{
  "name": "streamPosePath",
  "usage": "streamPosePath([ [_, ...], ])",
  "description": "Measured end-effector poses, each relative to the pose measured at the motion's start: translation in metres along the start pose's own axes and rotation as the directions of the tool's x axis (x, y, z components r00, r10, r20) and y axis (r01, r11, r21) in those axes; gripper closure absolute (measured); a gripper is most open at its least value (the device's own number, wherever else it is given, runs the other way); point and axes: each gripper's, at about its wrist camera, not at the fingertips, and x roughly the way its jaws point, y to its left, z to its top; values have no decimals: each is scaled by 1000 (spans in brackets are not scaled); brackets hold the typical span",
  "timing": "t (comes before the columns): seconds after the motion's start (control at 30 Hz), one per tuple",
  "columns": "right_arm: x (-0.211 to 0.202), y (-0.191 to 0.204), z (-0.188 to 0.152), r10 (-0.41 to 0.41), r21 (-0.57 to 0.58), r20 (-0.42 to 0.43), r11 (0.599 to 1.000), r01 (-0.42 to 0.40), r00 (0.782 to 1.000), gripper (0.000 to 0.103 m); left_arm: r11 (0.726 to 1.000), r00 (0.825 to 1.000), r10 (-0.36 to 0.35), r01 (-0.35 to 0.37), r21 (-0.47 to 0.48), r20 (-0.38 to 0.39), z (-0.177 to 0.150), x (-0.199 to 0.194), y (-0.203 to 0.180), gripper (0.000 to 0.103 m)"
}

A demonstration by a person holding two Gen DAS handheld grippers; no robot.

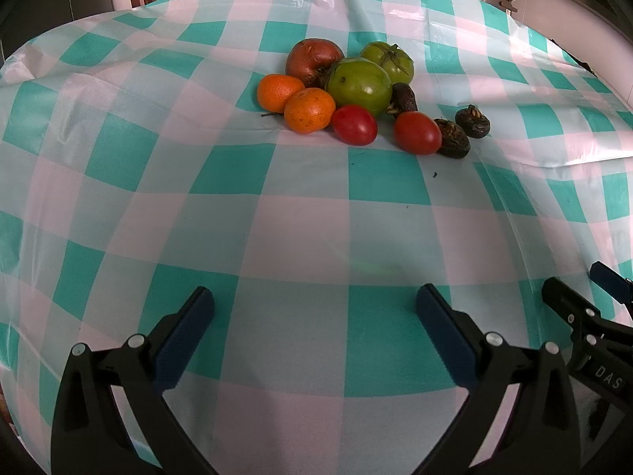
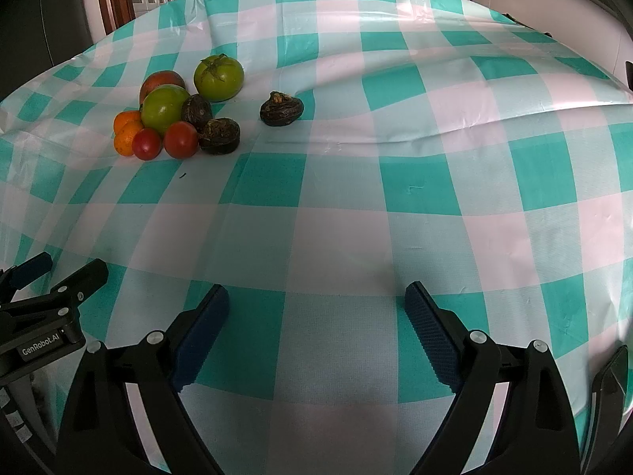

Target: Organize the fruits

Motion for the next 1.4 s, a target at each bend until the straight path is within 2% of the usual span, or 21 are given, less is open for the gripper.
streamPosePath([
  [0.87,5,2,-1,12,-26,0,1000,-12,1000,15,1000,1000,6,-6,-10,0,1,0,1,1],
  [1.1,34,-9,43,61,-70,-11,996,-62,998,16,1000,1000,5,-5,-8,0,-3,-2,-1,1],
  [1.2,55,-16,72,76,-91,-12,993,-76,997,21,1000,1000,5,-5,-8,0,-2,-2,-2,1],
  [1.3,74,-9,97,122,-166,-19,978,-124,992,24,1000,1000,1,-1,-7,0,-1,0,-2,1],
  [1.4,89,5,119,123,-245,-1,962,-119,992,32,1000,1000,0,0,-6,-1,0,0,-2,1],
])
